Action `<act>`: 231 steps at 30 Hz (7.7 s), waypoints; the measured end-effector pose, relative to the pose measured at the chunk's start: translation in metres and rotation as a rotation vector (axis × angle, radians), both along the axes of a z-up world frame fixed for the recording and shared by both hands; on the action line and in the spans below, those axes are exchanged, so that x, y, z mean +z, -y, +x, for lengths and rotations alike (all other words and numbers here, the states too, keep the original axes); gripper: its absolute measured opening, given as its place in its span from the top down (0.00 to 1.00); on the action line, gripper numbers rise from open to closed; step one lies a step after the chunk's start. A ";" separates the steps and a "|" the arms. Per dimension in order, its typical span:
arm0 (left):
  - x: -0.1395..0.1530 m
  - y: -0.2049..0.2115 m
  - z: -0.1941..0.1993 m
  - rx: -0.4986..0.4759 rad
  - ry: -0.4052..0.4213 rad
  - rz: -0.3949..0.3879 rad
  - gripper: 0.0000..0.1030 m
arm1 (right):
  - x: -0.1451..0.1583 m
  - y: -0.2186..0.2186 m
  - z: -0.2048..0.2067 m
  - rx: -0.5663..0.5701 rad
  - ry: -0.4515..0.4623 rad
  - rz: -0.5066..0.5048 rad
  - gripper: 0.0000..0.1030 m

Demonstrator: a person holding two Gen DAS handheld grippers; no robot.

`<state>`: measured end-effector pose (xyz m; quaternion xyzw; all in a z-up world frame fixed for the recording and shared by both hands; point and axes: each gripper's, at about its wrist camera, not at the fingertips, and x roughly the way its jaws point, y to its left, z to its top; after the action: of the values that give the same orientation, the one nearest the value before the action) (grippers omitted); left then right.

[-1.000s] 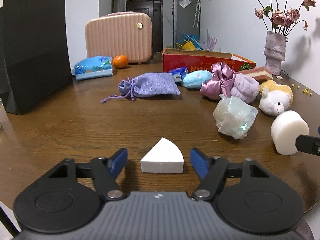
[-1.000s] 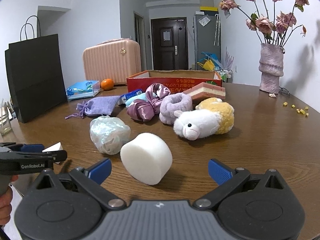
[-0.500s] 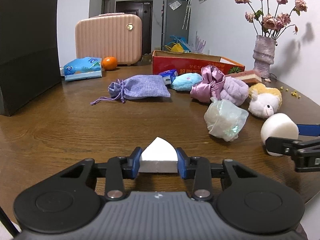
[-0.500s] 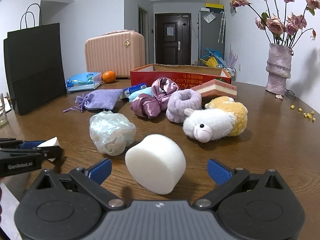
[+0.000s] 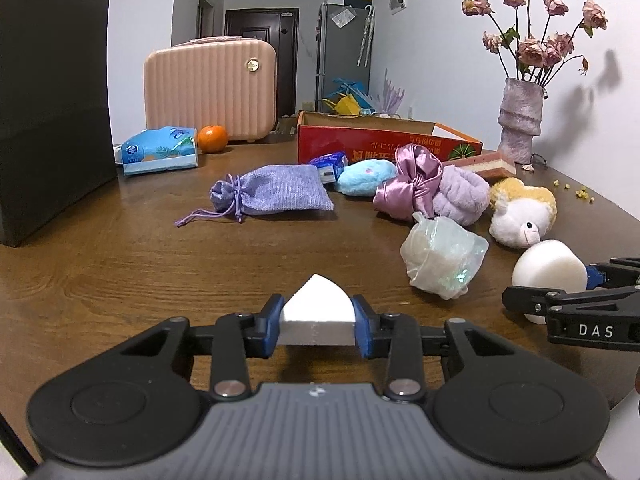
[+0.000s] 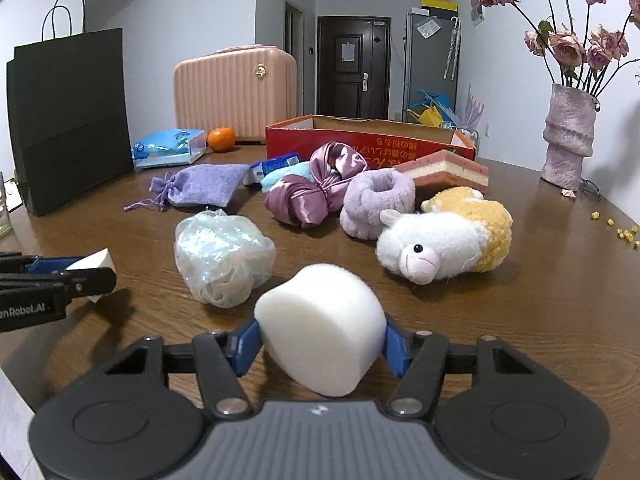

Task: Organize soft objects
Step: 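Carry the wedge in the left tool while the right tool carries the cylinder into the cardboard box, then open the left tool over the box while the right tool releases the cylinder, then withdraw both tools from the box back toward the soft items, then grasp the crumpled clear plastic bag with the left tool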

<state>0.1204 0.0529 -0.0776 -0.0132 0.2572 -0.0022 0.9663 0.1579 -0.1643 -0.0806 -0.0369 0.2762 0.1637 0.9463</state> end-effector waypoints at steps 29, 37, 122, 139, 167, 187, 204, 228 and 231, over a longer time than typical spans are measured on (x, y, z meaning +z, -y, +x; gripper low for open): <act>0.041 0.004 0.032 -0.023 0.070 0.024 0.65 | 0.038 0.017 0.036 -0.016 0.075 0.029 0.48; 0.056 0.008 0.053 -0.041 0.092 0.029 0.65 | 0.051 0.020 0.058 -0.018 0.092 0.035 0.48; 0.092 0.029 0.411 0.027 0.021 0.000 0.66 | 0.093 0.065 0.405 -0.095 -0.009 -0.009 0.48; 0.058 0.031 0.436 0.037 -0.066 0.038 0.38 | 0.058 0.059 0.429 -0.120 -0.072 -0.013 0.13; 0.093 0.029 0.389 0.043 0.036 0.003 0.00 | 0.089 0.066 0.379 -0.146 0.044 0.018 0.00; 0.101 0.026 0.325 0.031 0.068 0.011 0.00 | 0.093 0.070 0.310 -0.124 0.094 0.023 0.00; 0.107 0.035 0.260 0.017 0.085 0.023 0.00 | 0.098 0.072 0.237 -0.105 0.121 0.025 0.00; 0.113 0.068 0.154 -0.027 0.091 0.046 0.00 | 0.093 0.097 0.125 -0.113 0.134 0.045 0.00; 0.111 0.073 0.142 -0.032 0.088 0.050 0.00 | 0.092 0.101 0.114 -0.113 0.134 0.048 0.00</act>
<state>0.2624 -0.0198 0.0337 0.0154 0.2145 -0.0116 0.9765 0.2715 -0.2654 0.0112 -0.0096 0.2098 0.1134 0.9711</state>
